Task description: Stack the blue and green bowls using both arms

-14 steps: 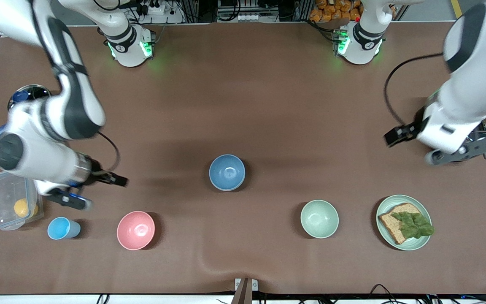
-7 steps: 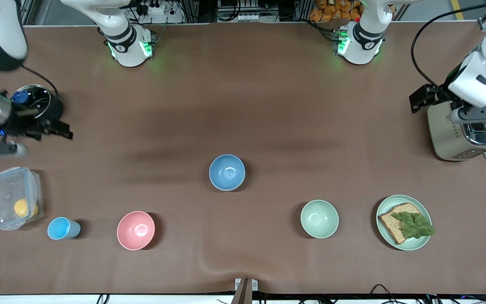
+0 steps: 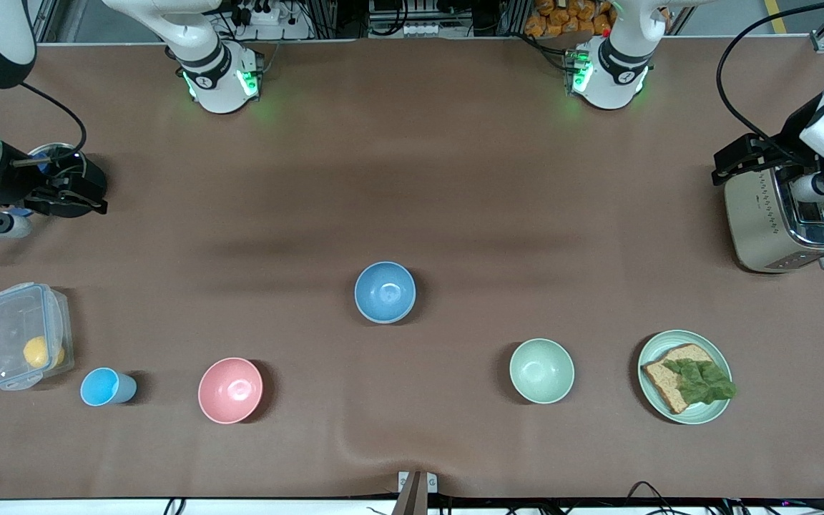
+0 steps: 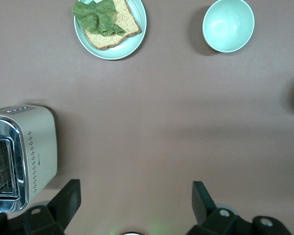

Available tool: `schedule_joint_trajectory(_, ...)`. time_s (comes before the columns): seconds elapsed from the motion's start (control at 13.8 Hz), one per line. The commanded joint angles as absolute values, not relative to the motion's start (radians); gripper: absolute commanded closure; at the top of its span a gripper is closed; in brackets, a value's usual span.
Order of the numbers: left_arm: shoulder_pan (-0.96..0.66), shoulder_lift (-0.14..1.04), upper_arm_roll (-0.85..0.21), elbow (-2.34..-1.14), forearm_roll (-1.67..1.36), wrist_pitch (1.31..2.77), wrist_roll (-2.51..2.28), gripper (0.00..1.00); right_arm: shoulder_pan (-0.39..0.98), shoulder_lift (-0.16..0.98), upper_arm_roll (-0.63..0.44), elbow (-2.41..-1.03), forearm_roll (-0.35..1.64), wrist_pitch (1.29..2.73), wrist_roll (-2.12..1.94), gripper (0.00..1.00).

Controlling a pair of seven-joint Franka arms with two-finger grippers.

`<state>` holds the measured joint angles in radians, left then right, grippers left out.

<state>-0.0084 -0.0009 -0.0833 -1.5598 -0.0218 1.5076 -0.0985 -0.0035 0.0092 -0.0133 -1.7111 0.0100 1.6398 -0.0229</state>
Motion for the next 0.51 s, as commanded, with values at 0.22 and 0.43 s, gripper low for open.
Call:
schedule_joint_trajectory(0.22, -0.012, -0.025, -0.087, -1.566, -0.031, 1.505, -0.132, 0.00, -0.014, -0.018, -0.002, -1.655, -0.015, 1.580, -0.037, 0.00)
schedule_joint_trajectory(0.43, -0.014, -0.025, -0.090, -1.566, -0.022, 1.503, -0.189, 0.00, -0.029, -0.025, -0.002, -1.652, -0.015, 1.557, -0.103, 0.00)
